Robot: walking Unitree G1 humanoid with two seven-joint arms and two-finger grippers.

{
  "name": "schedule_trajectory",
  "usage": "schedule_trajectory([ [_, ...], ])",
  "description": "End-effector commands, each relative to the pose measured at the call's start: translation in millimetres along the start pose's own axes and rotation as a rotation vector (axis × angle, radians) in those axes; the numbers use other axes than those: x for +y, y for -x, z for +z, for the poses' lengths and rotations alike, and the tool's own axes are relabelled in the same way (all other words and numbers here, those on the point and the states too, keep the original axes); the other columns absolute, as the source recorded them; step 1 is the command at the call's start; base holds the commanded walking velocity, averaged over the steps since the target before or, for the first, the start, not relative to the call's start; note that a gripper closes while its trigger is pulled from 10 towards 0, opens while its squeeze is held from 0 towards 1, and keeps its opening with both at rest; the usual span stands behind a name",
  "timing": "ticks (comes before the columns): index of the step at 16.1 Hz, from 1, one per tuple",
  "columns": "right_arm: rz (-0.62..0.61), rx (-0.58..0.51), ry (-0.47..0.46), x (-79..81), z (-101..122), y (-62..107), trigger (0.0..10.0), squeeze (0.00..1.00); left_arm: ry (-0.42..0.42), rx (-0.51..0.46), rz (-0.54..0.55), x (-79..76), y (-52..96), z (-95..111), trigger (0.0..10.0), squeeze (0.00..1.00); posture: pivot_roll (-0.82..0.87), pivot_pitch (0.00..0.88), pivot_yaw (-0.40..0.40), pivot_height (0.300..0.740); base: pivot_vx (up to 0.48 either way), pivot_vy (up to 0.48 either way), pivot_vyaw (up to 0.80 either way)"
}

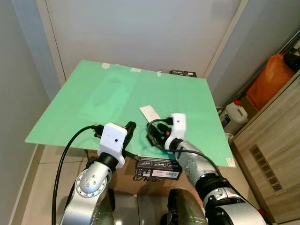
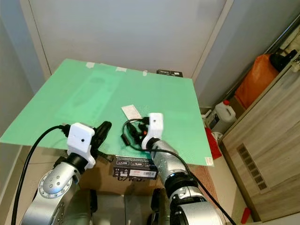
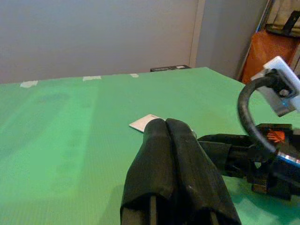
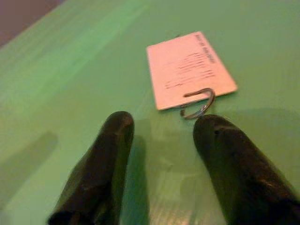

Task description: Hang keys on a hook

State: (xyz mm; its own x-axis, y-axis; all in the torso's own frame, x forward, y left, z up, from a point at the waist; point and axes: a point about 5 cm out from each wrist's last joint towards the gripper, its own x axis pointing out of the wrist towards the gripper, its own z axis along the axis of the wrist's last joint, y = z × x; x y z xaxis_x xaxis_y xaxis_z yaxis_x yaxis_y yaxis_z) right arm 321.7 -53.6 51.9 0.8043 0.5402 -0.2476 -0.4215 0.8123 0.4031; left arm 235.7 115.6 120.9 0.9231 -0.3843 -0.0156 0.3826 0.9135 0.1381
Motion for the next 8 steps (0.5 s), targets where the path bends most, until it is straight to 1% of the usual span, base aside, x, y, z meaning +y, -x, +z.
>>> schedule_trajectory([
  [1, -0.010, 0.031, -0.009, -3.2, -8.0, 2.9, 0.0, 0.00, -0.006, -0.001, -0.025, -6.7, -2.6, 0.9, 10.0, 0.00, 0.23, 0.035, -0.139, 0.618, 0.000, 0.000, 0.00],
  [3, -0.002, 0.036, -0.044, -0.7, -9.5, 2.1, 0.0, 0.00, -0.009, -0.003, -0.025, -7.0, -3.0, 1.9, 10.0, 0.00, 0.23, 0.038, -0.138, 0.618, 0.000, 0.000, 0.00],
  [5, -0.011, 0.038, -0.102, 0.5, -12.5, 1.8, 0.0, 0.00, -0.009, -0.002, -0.026, -7.0, -3.4, 2.0, 10.0, 0.00, 0.23, 0.039, -0.138, 0.618, 0.000, 0.000, 0.00],
  [8, -0.012, 0.024, -0.134, 0.7, -12.5, 2.2, 0.0, 0.00, -0.006, -0.001, -0.025, -7.5, -3.8, 2.1, 10.0, 0.00, 0.23, 0.041, -0.138, 0.618, 0.000, 0.000, 0.00],
])
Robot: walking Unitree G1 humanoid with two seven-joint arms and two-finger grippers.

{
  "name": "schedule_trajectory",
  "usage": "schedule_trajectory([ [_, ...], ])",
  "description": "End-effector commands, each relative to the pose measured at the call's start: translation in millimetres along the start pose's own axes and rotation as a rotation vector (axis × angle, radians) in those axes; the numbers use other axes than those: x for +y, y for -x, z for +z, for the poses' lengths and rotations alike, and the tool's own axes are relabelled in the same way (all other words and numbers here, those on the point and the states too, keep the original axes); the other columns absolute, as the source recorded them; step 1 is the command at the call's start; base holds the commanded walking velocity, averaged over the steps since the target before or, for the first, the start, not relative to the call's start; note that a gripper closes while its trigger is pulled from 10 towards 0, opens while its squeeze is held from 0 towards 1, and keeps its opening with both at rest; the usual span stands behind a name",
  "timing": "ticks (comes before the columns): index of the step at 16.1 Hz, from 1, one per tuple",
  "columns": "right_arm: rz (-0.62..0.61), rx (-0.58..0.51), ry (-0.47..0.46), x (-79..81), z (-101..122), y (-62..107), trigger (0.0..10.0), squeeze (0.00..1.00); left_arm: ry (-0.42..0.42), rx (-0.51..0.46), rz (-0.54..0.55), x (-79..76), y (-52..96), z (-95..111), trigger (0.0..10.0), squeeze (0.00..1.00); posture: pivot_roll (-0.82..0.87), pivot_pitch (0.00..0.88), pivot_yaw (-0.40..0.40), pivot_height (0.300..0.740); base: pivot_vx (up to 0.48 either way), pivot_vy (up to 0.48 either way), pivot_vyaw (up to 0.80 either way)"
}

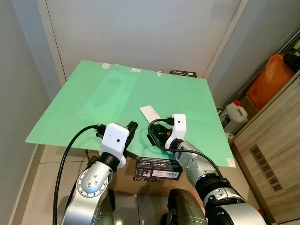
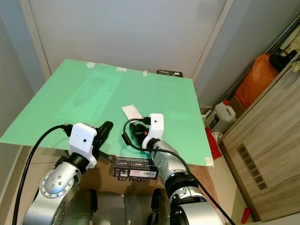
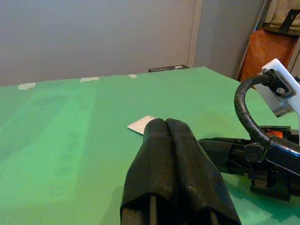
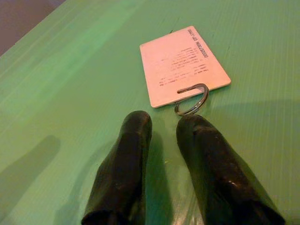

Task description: Hang keys on a hook

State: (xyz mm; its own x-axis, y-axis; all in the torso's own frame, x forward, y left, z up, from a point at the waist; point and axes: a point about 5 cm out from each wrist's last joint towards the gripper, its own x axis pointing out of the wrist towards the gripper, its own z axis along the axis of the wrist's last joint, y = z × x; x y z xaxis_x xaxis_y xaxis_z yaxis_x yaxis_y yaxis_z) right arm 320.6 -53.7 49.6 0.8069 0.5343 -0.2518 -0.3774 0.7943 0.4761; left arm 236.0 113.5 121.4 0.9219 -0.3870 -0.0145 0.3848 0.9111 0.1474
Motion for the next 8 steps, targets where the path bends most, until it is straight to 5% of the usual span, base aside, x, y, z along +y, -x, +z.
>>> schedule_trajectory([
  [1, 0.000, 0.013, -0.036, 0.5, -8.5, 2.1, 0.0, 0.00, 0.003, -0.001, -0.022, -5.5, -2.9, 1.4, 10.0, 0.00, 0.23, 0.041, -0.138, 0.618, 0.000, 0.000, 0.00],
  [2, 0.016, -0.005, 0.053, 1.2, -4.2, 2.9, 0.0, 0.00, 0.002, -0.002, -0.021, -5.5, -3.5, 1.6, 10.0, 0.00, 0.22, 0.038, -0.139, 0.618, 0.000, 0.000, 0.00],
  [4, 0.026, -0.055, 0.281, 4.8, 4.8, 4.4, 10.0, 0.00, 0.001, -0.003, -0.021, -6.2, -4.5, 1.6, 10.0, 0.00, 0.22, 0.037, -0.142, 0.618, 0.000, 0.000, 0.00],
  [8, 0.046, -0.160, 0.379, 10.6, 23.2, 6.1, 10.0, 0.00, 0.000, -0.006, -0.024, -8.6, -5.2, 1.7, 10.0, 0.00, 0.21, 0.038, -0.144, 0.618, 0.000, 0.000, 0.00],
])
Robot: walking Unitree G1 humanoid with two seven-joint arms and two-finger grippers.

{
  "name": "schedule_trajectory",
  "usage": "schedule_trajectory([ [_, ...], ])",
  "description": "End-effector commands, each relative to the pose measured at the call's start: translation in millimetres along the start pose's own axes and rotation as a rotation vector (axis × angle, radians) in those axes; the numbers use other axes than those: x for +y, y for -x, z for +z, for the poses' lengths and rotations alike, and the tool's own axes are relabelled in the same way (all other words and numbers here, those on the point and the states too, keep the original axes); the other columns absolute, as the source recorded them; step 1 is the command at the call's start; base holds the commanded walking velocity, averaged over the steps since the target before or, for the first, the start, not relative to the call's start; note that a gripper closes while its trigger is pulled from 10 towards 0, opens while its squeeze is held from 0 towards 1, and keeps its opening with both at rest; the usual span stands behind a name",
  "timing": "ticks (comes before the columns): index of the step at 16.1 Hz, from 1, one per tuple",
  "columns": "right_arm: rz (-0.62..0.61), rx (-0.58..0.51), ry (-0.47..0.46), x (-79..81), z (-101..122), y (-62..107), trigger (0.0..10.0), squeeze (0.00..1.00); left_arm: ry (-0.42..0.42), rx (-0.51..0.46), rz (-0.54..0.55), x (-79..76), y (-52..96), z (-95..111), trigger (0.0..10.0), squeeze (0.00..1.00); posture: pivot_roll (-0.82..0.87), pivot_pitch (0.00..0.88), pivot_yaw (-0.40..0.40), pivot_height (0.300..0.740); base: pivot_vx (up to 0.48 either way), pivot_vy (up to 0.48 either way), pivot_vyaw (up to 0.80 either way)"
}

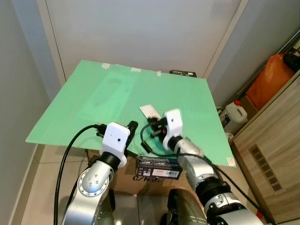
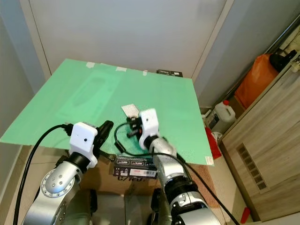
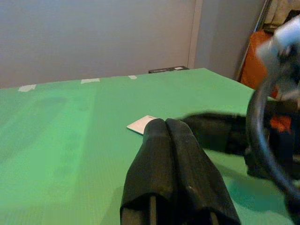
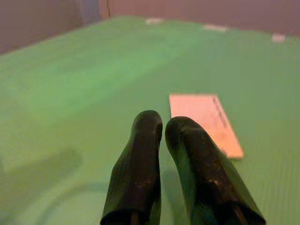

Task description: Hang keys on a hook

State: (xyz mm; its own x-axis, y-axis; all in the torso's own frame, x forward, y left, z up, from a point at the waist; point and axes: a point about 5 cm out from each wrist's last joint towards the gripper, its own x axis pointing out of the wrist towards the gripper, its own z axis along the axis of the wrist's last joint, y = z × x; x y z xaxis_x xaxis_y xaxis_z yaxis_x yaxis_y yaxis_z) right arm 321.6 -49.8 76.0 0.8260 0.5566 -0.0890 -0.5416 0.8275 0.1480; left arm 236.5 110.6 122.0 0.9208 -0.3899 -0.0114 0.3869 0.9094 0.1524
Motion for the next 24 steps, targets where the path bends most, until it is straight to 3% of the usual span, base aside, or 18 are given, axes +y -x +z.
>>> schedule_trajectory([
  [1, -0.026, -0.023, -0.001, -6.3, 4.2, 2.0, 10.0, 0.00, 0.006, -0.003, -0.022, -7.0, -3.7, 0.4, 10.0, 0.00, 0.21, 0.037, -0.146, 0.618, 0.000, 0.000, 0.00],
  [3, -0.058, -0.007, -0.037, -6.6, 3.4, -1.4, 10.0, 0.00, 0.007, -0.004, -0.022, -7.3, -4.3, 0.3, 10.0, 0.00, 0.21, 0.037, -0.146, 0.618, 0.000, 0.000, 0.00],
  [4, -0.077, 0.005, -0.039, -6.9, 2.1, -3.1, 10.0, 1.00, 0.007, -0.004, -0.023, -7.5, -4.3, 0.1, 10.0, 0.00, 0.21, 0.037, -0.146, 0.618, 0.000, 0.000, 0.00],
  [9, -0.074, 0.004, 0.037, 0.6, 5.7, -12.8, 10.0, 1.00, 0.062, 0.021, -0.034, -9.6, -2.5, -3.5, 10.0, 0.00, 0.22, 0.039, -0.146, 0.618, 0.000, 0.000, 0.00],
  [14, -0.064, 0.016, 0.072, 5.1, 8.6, -20.3, 10.0, 1.00, 0.054, 0.023, -0.059, -13.7, 4.2, -4.9, 10.0, 0.00, 0.24, 0.056, -0.157, 0.618, 0.000, 0.000, 0.00],
  [17, -0.077, 0.045, 0.009, 4.0, 4.8, -21.2, 10.0, 1.00, 0.057, 0.021, -0.049, -13.7, 5.2, -4.1, 10.0, 0.00, 0.24, 0.056, -0.161, 0.618, 0.000, 0.000, 0.00],
  [18, -0.083, 0.060, -0.030, 3.7, 3.3, -21.8, 10.0, 0.76, 0.059, 0.018, -0.049, -13.5, 5.9, -3.8, 10.0, 0.00, 0.24, 0.056, -0.161, 0.618, 0.000, 0.000, 0.00],
  [19, -0.109, 0.075, -0.106, 1.6, 2.5, -22.9, 10.0, 0.00, 0.013, 0.021, -0.052, -12.2, 8.3, -5.4, 10.0, 0.00, 0.24, 0.057, -0.162, 0.618, 0.000, 0.000, 0.00],
  [24, -0.131, 0.104, -0.205, -0.4, 2.3, -25.7, 10.0, 0.00, 0.008, 0.047, -0.080, -10.6, 19.2, -13.5, 10.0, 0.00, 0.25, 0.062, -0.164, 0.618, 0.000, 0.000, 0.00],
])
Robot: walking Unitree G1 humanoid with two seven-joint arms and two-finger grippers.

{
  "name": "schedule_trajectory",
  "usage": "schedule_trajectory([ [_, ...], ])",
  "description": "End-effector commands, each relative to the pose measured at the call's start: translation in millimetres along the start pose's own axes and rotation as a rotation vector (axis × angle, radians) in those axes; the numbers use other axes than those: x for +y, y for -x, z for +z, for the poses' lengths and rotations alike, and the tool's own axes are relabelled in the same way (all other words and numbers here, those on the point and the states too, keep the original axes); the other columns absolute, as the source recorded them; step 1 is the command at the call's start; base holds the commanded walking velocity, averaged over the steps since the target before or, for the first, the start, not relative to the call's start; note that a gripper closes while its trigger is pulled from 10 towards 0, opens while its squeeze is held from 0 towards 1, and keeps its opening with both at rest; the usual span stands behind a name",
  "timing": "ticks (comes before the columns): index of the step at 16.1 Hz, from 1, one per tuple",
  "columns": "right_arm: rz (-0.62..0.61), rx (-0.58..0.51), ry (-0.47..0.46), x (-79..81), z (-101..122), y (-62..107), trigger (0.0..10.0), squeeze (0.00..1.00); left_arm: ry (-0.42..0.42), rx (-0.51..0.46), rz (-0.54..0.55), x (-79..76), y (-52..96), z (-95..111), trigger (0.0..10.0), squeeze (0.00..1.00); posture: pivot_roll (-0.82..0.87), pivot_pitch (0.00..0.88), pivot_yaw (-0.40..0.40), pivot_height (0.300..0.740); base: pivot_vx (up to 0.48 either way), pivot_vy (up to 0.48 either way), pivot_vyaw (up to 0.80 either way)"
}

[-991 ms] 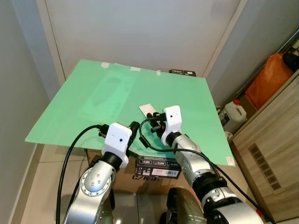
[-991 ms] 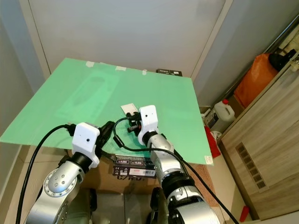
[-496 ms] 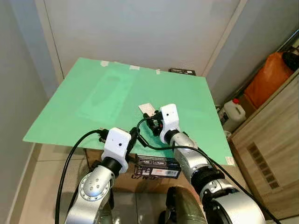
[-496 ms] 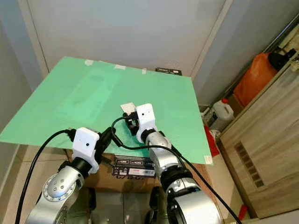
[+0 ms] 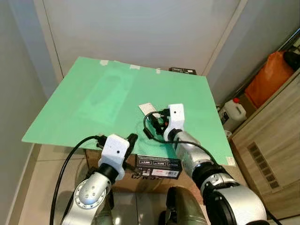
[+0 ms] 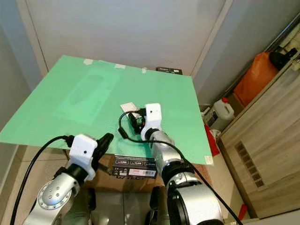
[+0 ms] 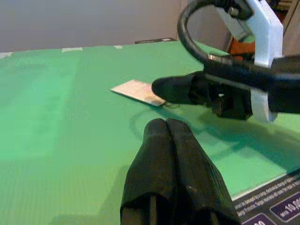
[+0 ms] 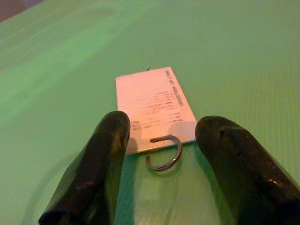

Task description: Hang keys on a hook

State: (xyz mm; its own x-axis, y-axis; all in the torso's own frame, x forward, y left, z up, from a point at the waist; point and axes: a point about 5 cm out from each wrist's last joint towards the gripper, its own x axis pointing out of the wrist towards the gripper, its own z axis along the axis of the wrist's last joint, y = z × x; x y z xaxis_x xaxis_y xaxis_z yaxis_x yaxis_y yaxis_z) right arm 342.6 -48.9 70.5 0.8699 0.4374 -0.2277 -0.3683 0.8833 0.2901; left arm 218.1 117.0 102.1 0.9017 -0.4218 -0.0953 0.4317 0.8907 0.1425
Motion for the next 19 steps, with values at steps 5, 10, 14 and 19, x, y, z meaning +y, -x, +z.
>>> schedule_trajectory([
  [5, 0.041, 0.035, -0.106, 17.6, -1.1, -6.5, 10.0, 0.00, -0.006, -0.035, -0.024, -6.8, 0.9, 7.6, 10.0, 0.00, 0.26, 0.066, -0.173, 0.618, 0.000, 0.000, 0.00],
  [10, 0.040, 0.066, -0.091, 19.1, -10.8, -4.0, 10.0, 0.00, -0.016, -0.042, -0.022, -6.2, 0.6, 8.6, 10.0, 0.00, 0.25, 0.075, -0.169, 0.618, 0.000, 0.000, 0.00],
  [14, 0.012, 0.116, -0.086, 20.1, -16.3, -3.9, 0.0, 0.00, -0.041, -0.048, -0.038, -6.2, -1.1, 10.6, 10.0, 0.00, 0.25, 0.082, -0.161, 0.618, 0.000, 0.000, 0.00],
  [19, -0.007, 0.112, -0.098, 16.2, -16.8, -2.8, 0.0, 0.00, -0.069, -0.055, -0.047, -6.3, -4.3, 12.4, 10.0, 0.00, 0.24, 0.071, -0.157, 0.618, 0.000, 0.000, 0.00],
])
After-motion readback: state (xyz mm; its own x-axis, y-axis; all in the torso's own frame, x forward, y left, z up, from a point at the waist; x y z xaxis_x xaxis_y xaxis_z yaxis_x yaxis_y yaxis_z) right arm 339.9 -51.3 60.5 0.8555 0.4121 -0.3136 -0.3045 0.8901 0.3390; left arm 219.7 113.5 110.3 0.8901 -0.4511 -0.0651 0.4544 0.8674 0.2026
